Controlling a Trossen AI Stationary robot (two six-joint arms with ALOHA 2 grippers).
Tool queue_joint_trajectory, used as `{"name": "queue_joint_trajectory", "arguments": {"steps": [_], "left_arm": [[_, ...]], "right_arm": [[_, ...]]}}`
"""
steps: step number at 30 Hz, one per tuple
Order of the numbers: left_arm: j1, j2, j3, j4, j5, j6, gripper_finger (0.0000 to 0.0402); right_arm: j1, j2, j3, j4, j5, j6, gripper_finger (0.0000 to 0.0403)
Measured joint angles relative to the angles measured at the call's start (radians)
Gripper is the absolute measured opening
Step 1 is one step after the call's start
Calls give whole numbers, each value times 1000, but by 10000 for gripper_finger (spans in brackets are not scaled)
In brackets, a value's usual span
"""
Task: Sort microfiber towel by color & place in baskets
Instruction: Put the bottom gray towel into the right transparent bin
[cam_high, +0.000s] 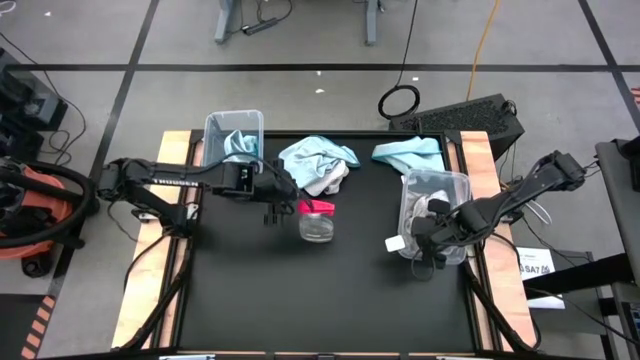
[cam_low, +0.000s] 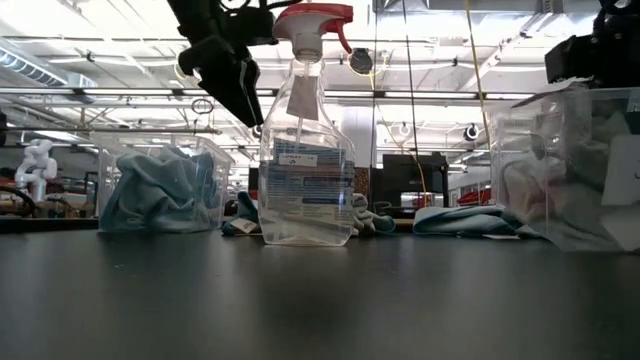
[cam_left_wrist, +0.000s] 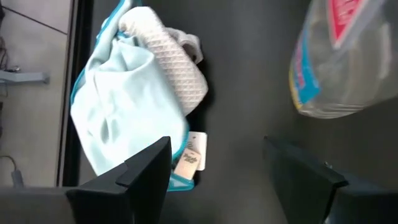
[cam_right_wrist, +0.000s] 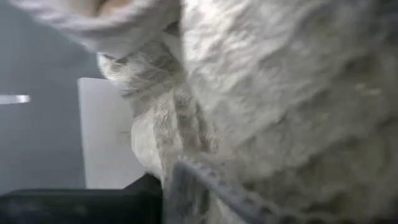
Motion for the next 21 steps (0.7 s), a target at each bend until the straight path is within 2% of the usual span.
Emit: {"name": "queue_joint_trajectory", "arguments": {"steps": [9,21], "left_arm": [[79,0,0,31,57,42,258],[224,0,1,79,169,86,258]], "right_arm": [[1,-54,82,-31,-23,0,194],[1,-75,257,-140,8,-10,231]]}}
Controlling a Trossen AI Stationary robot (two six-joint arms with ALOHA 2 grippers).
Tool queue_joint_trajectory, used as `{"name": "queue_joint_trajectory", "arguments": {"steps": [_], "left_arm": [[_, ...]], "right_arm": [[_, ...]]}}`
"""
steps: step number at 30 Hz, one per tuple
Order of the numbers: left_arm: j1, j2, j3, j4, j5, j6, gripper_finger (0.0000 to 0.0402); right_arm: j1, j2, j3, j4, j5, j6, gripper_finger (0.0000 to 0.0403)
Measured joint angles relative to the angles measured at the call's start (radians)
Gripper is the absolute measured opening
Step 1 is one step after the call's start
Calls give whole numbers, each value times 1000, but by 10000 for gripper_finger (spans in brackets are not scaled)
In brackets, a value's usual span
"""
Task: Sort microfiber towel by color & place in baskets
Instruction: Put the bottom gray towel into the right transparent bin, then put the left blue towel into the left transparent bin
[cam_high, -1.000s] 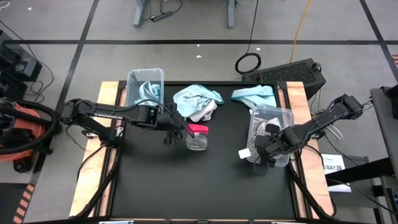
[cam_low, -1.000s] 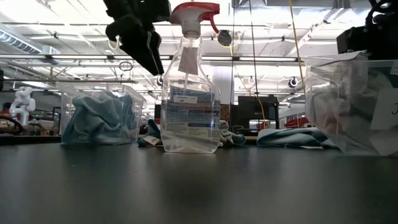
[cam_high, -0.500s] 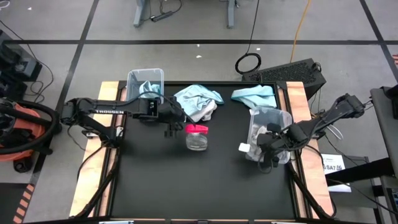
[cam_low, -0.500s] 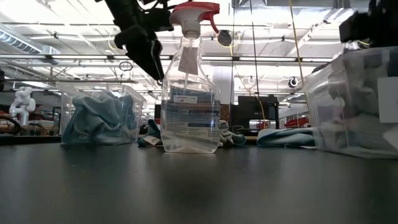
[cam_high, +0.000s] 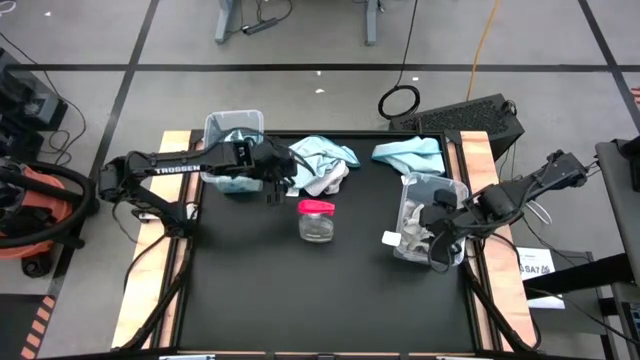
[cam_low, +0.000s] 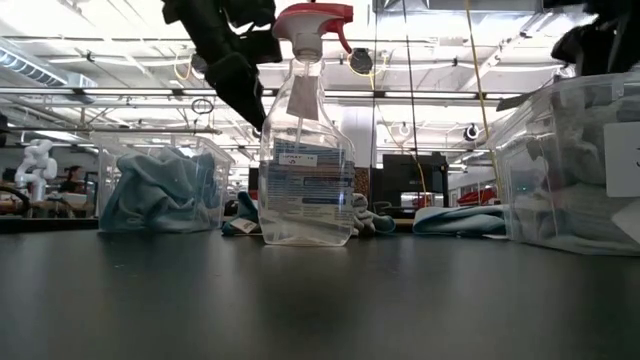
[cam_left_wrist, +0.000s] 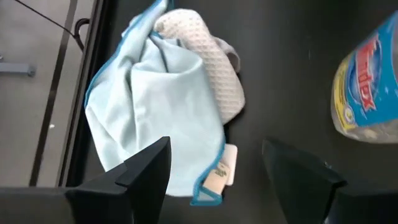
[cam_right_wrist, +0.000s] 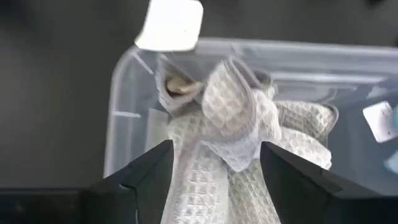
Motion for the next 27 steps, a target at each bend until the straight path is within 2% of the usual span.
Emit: {"name": "queue_joint_trajectory", "arguments": {"steps": [10,20,22,25,27], "left_arm": [[131,113,1,58,122,31,258],[220,298,1,107,127,31,258],[236,321,1,101,157,28,256],[247,332,1,90,198,33,235],[247,332,1,84,197,46,203]], "right_arm": [[6,0,88,4,0,-27,233],[27,0,93,7,1,-16,233],[27,0,93,7,1,-16,233],[27,0,93,7,9,-17,233],[27,0,93,7,23,-18,233]]}}
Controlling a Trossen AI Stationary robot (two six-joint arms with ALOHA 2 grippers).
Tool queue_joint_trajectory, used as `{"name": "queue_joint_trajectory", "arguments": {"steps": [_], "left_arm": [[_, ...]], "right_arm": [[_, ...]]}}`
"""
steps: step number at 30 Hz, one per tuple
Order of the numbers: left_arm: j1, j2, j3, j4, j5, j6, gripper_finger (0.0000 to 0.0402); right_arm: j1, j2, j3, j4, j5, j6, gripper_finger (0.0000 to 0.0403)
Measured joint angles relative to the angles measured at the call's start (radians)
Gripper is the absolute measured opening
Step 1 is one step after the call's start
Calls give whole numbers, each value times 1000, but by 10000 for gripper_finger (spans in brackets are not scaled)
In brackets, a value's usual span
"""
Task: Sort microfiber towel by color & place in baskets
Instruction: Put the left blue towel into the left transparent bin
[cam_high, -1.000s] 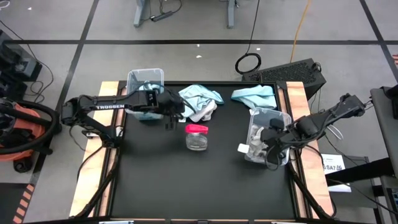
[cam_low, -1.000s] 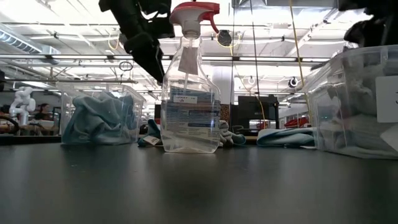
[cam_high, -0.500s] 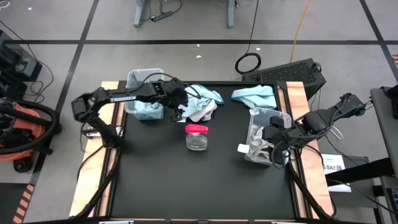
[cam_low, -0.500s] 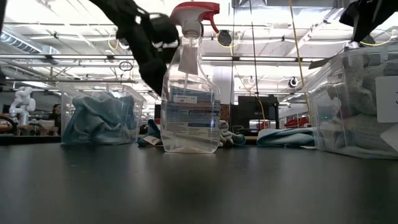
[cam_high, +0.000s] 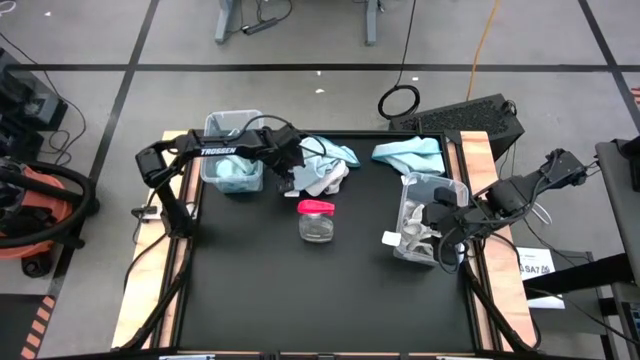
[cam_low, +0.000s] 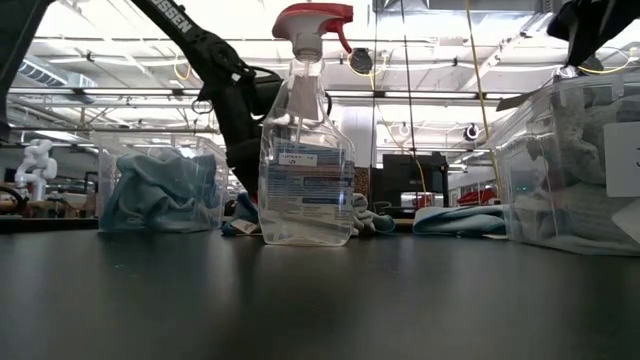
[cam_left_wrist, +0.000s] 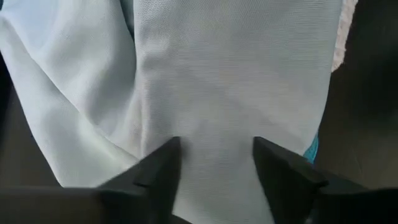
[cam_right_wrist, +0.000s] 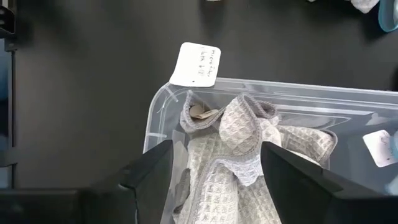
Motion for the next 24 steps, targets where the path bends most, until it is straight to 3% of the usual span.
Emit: {"name": "queue_joint_trajectory", "arguments": {"steps": [6,7,14,24], "left_arm": [[-2,-10,0,-23,0,56,31],[-2,-10,0,-24,0,58,17],[-4,-55,0,-27,-33,57,3],[-14,-266,6,-16,-83,25,1]], "right_arm": [[0,0,0,0,23,-13,233],[0,0,0,0,26,-13,233],[0,0,0,0,27,-16,233],[1,0,0,1,42,-16,233]]}}
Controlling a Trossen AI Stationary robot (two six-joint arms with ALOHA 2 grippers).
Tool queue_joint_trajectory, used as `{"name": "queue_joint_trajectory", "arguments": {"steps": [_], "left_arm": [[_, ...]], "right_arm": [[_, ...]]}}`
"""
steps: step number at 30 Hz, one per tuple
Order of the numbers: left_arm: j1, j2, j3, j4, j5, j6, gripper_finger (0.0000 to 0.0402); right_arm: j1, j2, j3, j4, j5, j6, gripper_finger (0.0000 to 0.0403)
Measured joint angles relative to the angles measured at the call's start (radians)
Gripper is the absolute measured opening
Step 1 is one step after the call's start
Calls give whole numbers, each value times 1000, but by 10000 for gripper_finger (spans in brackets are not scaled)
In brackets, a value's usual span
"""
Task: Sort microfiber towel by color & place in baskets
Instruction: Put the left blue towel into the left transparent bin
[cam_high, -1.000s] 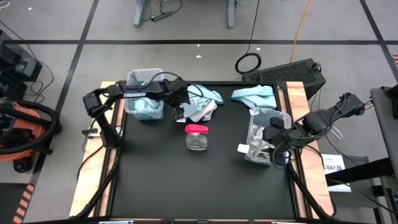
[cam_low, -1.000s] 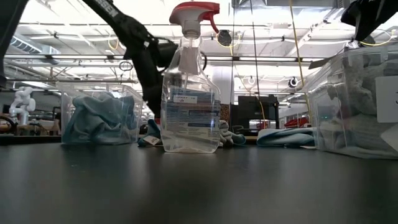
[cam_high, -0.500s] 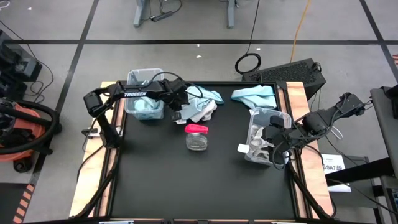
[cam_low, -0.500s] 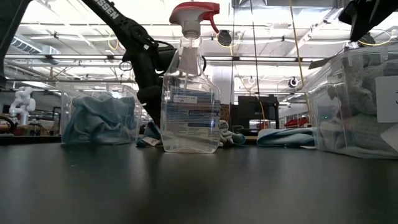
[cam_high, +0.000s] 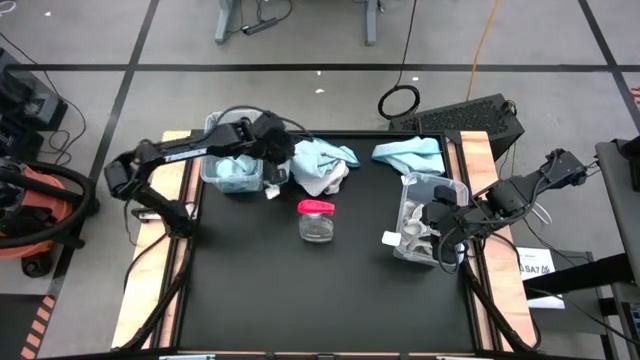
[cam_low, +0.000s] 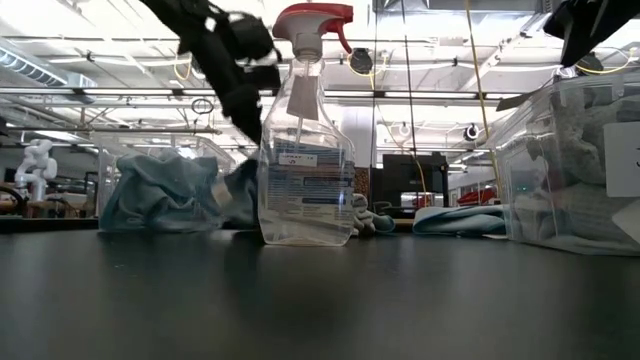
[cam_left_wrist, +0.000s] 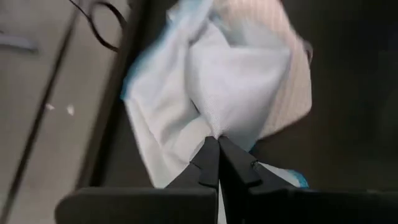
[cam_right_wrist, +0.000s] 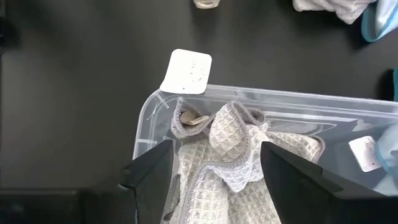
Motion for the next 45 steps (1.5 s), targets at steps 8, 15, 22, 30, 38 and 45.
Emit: {"name": "queue_joint_trajectory", "arguments": {"steps": [8,15,22,30,38,45], "left_arm": [[-22,-179,41,24,-84,-2,1],[-44,-315,107,60,-227,-1,0],[-61,-422,184,95,-347,30,0],[-68,-495,274,99,-441,76,0],[-68,-539,293,94,-537,117,0],[-68,-576,293,95,-586,142,0]], "right_arm": [[4,0,0,14,16,-3,233],[4,0,0,16,16,-2,233],[4,0,0,18,16,-3,233],[4,0,0,24,18,-3,233],[4,0,-1,24,32,-11,233],[4,0,-1,23,32,-12,233]]}}
